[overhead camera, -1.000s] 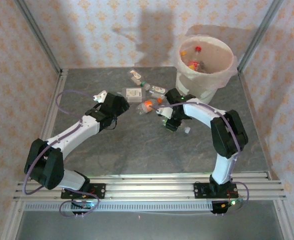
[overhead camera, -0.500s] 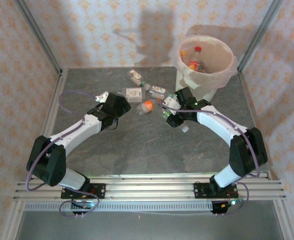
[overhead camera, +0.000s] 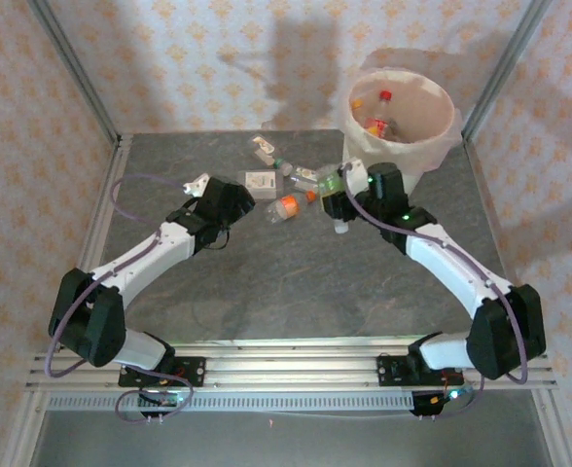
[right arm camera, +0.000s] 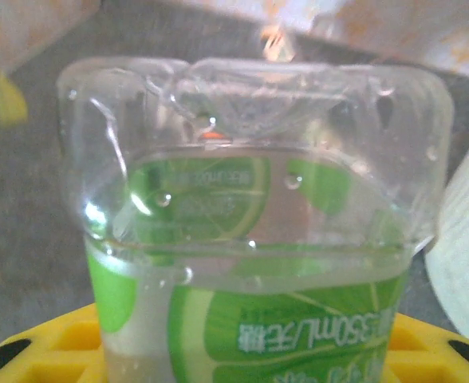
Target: Put the plastic bottles in the bin
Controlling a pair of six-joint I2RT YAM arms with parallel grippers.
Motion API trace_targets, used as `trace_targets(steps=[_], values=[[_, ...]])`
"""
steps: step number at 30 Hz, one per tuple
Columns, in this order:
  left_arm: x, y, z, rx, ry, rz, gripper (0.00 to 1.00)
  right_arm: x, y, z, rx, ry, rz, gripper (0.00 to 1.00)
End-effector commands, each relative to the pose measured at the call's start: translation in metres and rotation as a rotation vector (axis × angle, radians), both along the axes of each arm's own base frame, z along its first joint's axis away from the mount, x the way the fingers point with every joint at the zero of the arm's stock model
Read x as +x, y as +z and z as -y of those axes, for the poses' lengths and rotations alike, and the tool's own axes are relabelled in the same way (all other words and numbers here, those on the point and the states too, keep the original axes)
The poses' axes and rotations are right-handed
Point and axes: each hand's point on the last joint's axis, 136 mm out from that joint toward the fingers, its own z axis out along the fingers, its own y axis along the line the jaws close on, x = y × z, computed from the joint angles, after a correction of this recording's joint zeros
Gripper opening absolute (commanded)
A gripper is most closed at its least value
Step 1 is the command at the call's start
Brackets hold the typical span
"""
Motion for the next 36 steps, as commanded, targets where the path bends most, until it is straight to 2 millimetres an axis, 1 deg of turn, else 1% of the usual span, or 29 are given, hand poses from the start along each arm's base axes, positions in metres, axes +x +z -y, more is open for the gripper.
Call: trace_targets(steps=[1, 3, 6, 9, 11, 13, 16, 19, 23, 26, 27, 30, 34, 36], values=[[0.001, 0.017, -0.010, -0.005, 0.041, 0.037, 1.00, 0.021, 0.091, 0.012, 0.241, -0.072, 0.158, 0.34], [-0.001, 0.016, -0.012, -0.004, 0.049, 0.035, 1.00, 0.027, 0.120, 0.015, 0.316, -0.056, 0.185, 0.33], [-0.001, 0.017, -0.013, -0.001, 0.052, 0.033, 1.00, 0.038, 0.158, 0.020, 0.396, -0.043, 0.234, 0.33], [-0.001, 0.017, -0.013, -0.001, 0.053, 0.034, 1.00, 0.051, 0.192, 0.026, 0.449, -0.052, 0.293, 0.32], [-0.001, 0.019, -0.014, -0.004, 0.053, 0.037, 1.00, 0.063, 0.208, 0.034, 0.463, -0.098, 0.328, 0.32], [-0.002, 0.020, -0.013, -0.005, 0.047, 0.038, 1.00, 0.076, 0.222, 0.047, 0.474, -0.174, 0.358, 0.32], [-0.004, 0.021, -0.015, 0.001, 0.050, 0.036, 1.00, 0.092, 0.233, 0.067, 0.437, -0.276, 0.412, 0.32], [-0.007, 0.022, -0.019, 0.006, 0.061, 0.042, 1.00, 0.110, 0.232, 0.088, 0.370, -0.366, 0.462, 0.32], [-0.011, 0.020, -0.023, 0.010, 0.073, 0.043, 1.00, 0.135, 0.226, 0.118, 0.292, -0.455, 0.503, 0.32], [-0.012, 0.018, -0.024, 0.010, 0.073, 0.036, 1.00, 0.151, 0.221, 0.131, 0.229, -0.428, 0.553, 0.33], [-0.013, 0.018, -0.024, 0.009, 0.074, 0.037, 1.00, 0.154, 0.220, 0.133, 0.197, -0.405, 0.572, 0.32], [-0.015, 0.018, -0.025, 0.012, 0.075, 0.033, 1.00, 0.167, 0.208, 0.136, 0.047, -0.318, 0.593, 0.32], [-0.018, 0.019, -0.029, 0.018, 0.086, 0.038, 1.00, 0.179, 0.180, 0.133, -0.196, -0.168, 0.594, 0.33], [-0.020, 0.021, -0.030, 0.020, 0.089, 0.043, 1.00, 0.185, 0.170, 0.133, -0.300, -0.119, 0.570, 0.33]])
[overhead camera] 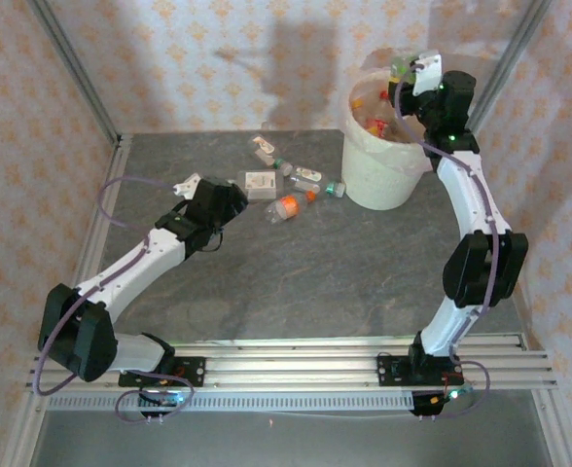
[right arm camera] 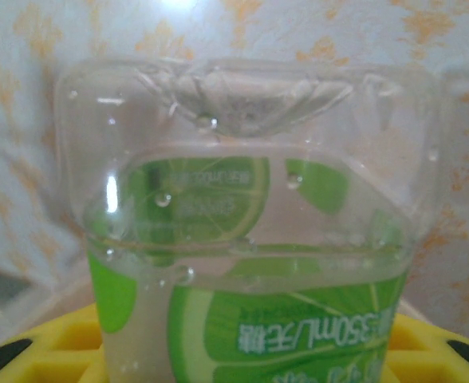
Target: Put the plastic bottles in the bin
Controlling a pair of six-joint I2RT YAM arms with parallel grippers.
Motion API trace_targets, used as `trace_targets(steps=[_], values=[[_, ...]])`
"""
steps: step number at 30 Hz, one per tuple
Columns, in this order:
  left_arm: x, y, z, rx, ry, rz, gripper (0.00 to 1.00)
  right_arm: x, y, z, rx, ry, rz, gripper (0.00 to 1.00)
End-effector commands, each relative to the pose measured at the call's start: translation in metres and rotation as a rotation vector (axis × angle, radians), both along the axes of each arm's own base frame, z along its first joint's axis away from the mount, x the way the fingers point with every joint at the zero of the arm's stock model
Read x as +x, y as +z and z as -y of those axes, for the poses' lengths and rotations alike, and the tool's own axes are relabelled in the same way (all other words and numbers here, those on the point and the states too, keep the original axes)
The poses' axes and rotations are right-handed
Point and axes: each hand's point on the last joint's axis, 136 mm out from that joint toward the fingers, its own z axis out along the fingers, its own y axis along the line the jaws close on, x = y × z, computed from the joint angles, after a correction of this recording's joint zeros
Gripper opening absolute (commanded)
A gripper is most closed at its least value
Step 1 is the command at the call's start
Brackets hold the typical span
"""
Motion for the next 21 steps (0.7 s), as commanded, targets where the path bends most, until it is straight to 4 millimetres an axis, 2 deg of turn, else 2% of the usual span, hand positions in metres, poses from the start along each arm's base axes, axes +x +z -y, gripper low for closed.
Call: trace_targets(steps=[1, 5, 7, 9, 11, 14, 15, 21], values=[[-0.008, 0.005, -0.017, 0.025, 0.064, 0.011, 1.00, 0.002, 0.000, -0.011, -0.268, 0.105, 0.003, 0.34], [-0.011, 0.006, -0.021, 0.029, 0.080, 0.020, 1.00, 0.024, -0.012, 0.005, -0.310, 0.038, -0.056, 0.34], [-0.011, 0.007, -0.023, 0.031, 0.088, 0.024, 1.00, 0.034, -0.020, 0.009, -0.303, 0.016, -0.058, 0.38], [-0.011, 0.008, -0.022, 0.032, 0.084, 0.024, 1.00, 0.044, -0.024, 0.016, -0.245, -0.031, -0.065, 0.41], [-0.010, 0.009, -0.021, 0.032, 0.079, 0.021, 1.00, 0.050, -0.026, 0.026, -0.158, -0.079, -0.073, 0.48], [-0.011, 0.009, -0.022, 0.035, 0.079, 0.018, 1.00, 0.051, -0.023, 0.032, -0.069, -0.104, -0.055, 0.72], [-0.011, 0.009, -0.023, 0.038, 0.081, 0.017, 1.00, 0.050, -0.023, 0.034, -0.062, -0.117, -0.051, 0.76], [-0.011, 0.008, -0.023, 0.039, 0.085, 0.016, 1.00, 0.042, -0.002, 0.054, -0.032, -0.240, 0.001, 0.85]])
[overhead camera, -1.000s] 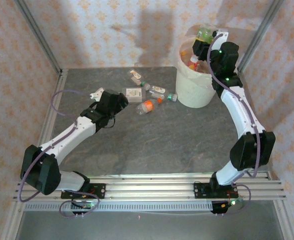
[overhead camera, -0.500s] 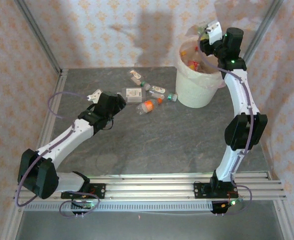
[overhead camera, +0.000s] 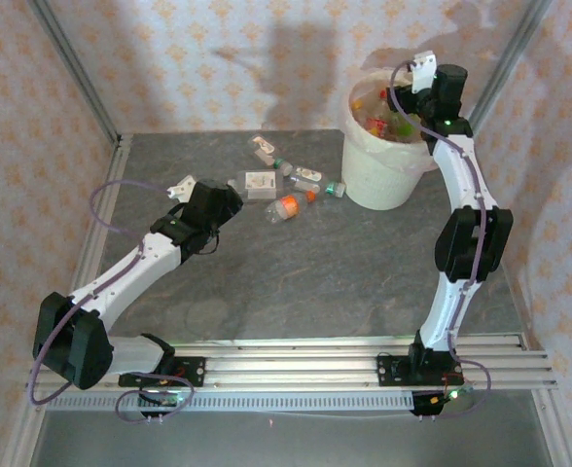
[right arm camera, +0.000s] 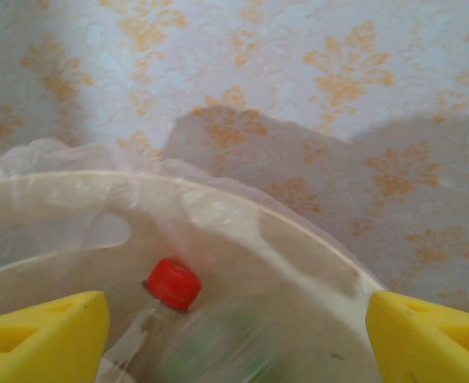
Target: Put the plastic bottles in the bin
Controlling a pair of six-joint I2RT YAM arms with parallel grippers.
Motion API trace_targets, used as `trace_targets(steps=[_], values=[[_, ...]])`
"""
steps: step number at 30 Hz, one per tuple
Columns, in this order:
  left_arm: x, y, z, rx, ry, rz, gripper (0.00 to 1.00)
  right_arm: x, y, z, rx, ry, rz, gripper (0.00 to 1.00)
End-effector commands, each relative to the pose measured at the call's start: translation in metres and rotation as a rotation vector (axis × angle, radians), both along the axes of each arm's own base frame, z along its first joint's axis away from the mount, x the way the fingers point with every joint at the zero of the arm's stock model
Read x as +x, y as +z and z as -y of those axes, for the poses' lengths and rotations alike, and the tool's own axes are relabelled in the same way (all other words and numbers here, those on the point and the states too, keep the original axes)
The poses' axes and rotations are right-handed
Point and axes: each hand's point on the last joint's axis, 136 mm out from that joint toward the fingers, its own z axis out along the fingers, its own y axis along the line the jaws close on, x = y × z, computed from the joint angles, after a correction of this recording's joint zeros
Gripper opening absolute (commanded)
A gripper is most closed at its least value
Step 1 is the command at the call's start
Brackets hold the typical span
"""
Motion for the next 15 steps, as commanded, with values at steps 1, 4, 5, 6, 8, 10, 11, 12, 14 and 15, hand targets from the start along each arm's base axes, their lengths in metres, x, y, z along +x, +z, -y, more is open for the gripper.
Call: trace_targets(steps=[1, 4, 5, 6, 8, 10, 11, 12, 14, 15], values=[[-0.002, 0.002, -0.011, 0.023, 0.040, 0.001, 1.00, -0.014, 0.053, 0.015, 0.033, -0.091, 0.138, 0.86], [0.001, 0.000, -0.008, 0.014, 0.035, -0.003, 1.00, -0.019, 0.058, 0.019, 0.047, -0.120, 0.142, 0.88], [0.001, -0.001, -0.007, 0.013, 0.032, -0.005, 1.00, -0.022, 0.060, 0.020, 0.058, -0.128, 0.143, 0.89], [0.002, -0.002, -0.006, 0.011, 0.029, -0.009, 1.00, -0.025, 0.064, 0.020, 0.073, -0.134, 0.147, 0.91], [0.006, -0.003, -0.002, 0.004, 0.012, -0.009, 1.00, -0.033, 0.069, 0.022, 0.124, -0.153, 0.150, 0.99], [0.011, -0.005, 0.005, -0.010, -0.016, -0.006, 1.00, -0.046, 0.078, 0.024, 0.203, -0.178, 0.160, 0.99], [0.013, -0.006, 0.007, -0.016, -0.017, -0.008, 1.00, -0.052, 0.080, 0.025, 0.238, -0.186, 0.159, 0.99], [0.015, -0.008, 0.008, -0.026, -0.007, -0.012, 1.00, -0.061, 0.085, 0.024, 0.282, -0.186, 0.161, 0.99], [0.019, -0.012, 0.009, -0.059, 0.017, -0.014, 1.00, -0.078, 0.089, 0.013, 0.337, -0.134, 0.134, 0.99], [0.023, -0.014, 0.011, -0.089, 0.021, -0.006, 1.00, -0.087, 0.089, 0.004, 0.352, -0.090, 0.107, 0.99]])
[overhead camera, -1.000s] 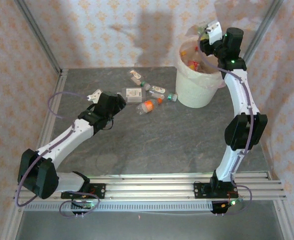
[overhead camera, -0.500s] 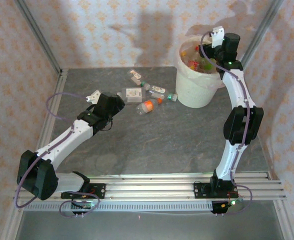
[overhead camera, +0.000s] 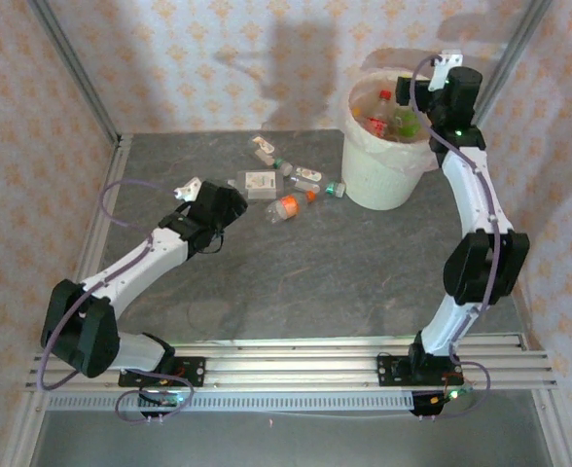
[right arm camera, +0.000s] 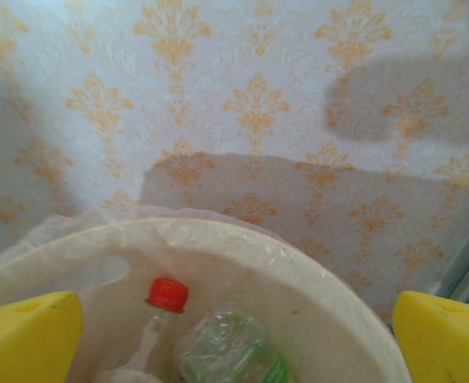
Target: Put the plastic bottles in the bin
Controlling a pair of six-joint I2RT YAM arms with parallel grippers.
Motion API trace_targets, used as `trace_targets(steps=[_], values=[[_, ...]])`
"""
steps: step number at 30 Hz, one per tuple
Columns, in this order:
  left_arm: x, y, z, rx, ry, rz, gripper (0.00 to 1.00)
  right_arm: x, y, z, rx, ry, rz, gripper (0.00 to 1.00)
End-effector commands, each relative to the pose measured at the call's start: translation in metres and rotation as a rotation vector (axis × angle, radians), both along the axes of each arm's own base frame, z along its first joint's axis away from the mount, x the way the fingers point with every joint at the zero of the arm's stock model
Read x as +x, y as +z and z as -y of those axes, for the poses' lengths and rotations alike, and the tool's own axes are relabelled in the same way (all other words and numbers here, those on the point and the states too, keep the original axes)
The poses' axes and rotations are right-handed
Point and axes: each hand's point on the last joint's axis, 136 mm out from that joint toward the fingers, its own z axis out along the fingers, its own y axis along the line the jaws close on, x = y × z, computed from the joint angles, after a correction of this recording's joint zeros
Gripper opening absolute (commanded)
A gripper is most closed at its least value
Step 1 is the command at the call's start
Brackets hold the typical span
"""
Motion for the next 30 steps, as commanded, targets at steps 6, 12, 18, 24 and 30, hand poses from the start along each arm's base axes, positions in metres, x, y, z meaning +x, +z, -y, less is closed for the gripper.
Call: trace_targets(steps=[6, 12, 18, 24, 30], values=[[0.037, 0.002, 0.015, -0.150, 0.037, 0.046, 1.00, -0.086, 0.020, -0.065, 0.170, 0.254, -0.054, 0.99], [0.058, -0.007, 0.024, -0.244, 0.045, 0.003, 1.00, -0.140, 0.000, -0.113, 0.136, 0.374, -0.100, 0.99], [0.101, 0.002, 0.052, -0.259, -0.095, -0.024, 1.00, -0.171, -0.015, -0.126, 0.194, 0.424, -0.122, 0.99], [0.154, 0.003, 0.062, -0.112, -0.211, -0.007, 1.00, -0.190, -0.028, -0.119, 0.218, 0.387, -0.176, 0.99], [0.191, -0.005, 0.063, -0.096, -0.249, 0.016, 1.00, -0.207, -0.033, -0.116, 0.222, 0.384, -0.196, 0.99]])
